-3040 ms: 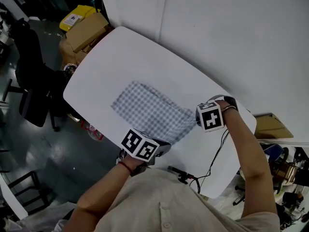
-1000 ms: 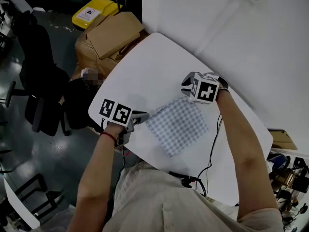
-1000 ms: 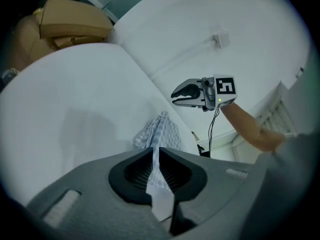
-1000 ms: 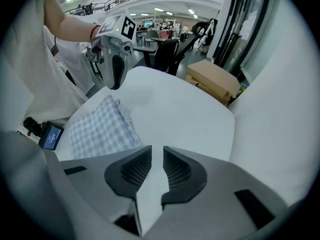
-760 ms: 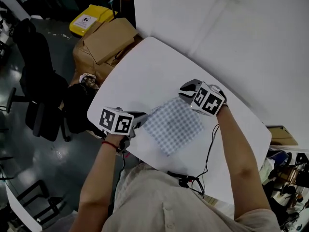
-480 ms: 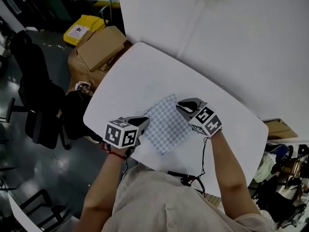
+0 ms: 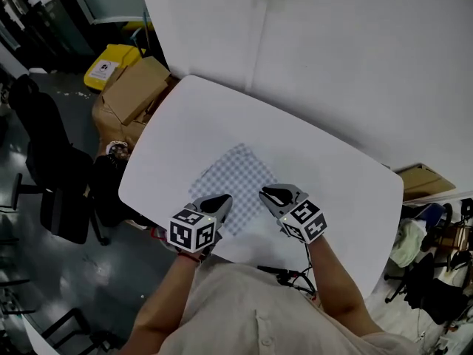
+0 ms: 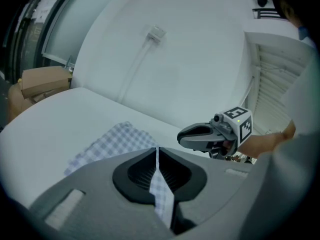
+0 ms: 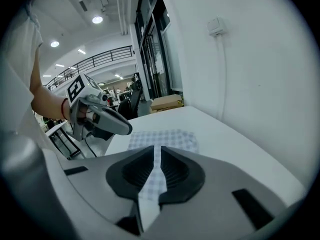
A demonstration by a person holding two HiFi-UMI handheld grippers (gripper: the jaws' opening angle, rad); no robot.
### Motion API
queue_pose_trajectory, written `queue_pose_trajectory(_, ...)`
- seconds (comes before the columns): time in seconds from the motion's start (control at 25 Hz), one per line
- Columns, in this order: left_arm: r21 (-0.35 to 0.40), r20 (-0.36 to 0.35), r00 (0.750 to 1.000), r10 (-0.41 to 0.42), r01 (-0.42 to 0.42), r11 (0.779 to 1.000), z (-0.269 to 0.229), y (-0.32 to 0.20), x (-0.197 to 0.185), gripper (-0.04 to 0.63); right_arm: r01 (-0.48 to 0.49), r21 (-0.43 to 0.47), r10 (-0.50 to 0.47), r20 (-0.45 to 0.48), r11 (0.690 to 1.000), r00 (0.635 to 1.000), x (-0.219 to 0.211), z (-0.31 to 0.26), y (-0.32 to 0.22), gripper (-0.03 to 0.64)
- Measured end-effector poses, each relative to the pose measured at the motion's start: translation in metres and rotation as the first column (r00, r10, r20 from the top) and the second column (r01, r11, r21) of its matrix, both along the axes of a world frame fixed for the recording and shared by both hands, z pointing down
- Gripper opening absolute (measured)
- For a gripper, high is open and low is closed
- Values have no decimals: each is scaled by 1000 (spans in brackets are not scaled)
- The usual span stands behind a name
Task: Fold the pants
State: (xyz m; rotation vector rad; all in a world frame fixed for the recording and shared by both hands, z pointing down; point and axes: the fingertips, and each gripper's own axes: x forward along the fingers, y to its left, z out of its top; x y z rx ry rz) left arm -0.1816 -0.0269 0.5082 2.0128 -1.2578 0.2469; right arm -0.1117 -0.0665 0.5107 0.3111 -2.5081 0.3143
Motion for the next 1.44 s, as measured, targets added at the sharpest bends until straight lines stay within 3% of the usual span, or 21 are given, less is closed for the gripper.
queue_pose_trajectory(0.32, 43, 25, 994, 106, -107, 993, 1, 26, 58, 23, -31, -32, 32, 18, 999, 999, 38, -1, 46, 29)
queue_pose_trajectory(0.72, 5, 25, 987, 157, -157, 988, 14, 47, 99, 23, -103, -46, 104, 14, 994, 995, 84, -1, 51, 15)
queue_pose_trajectory(1.44, -6, 27, 986, 166, -166, 986, 15, 44, 118, 23, -73, -47, 73, 11, 996, 997, 94, 2, 61, 15)
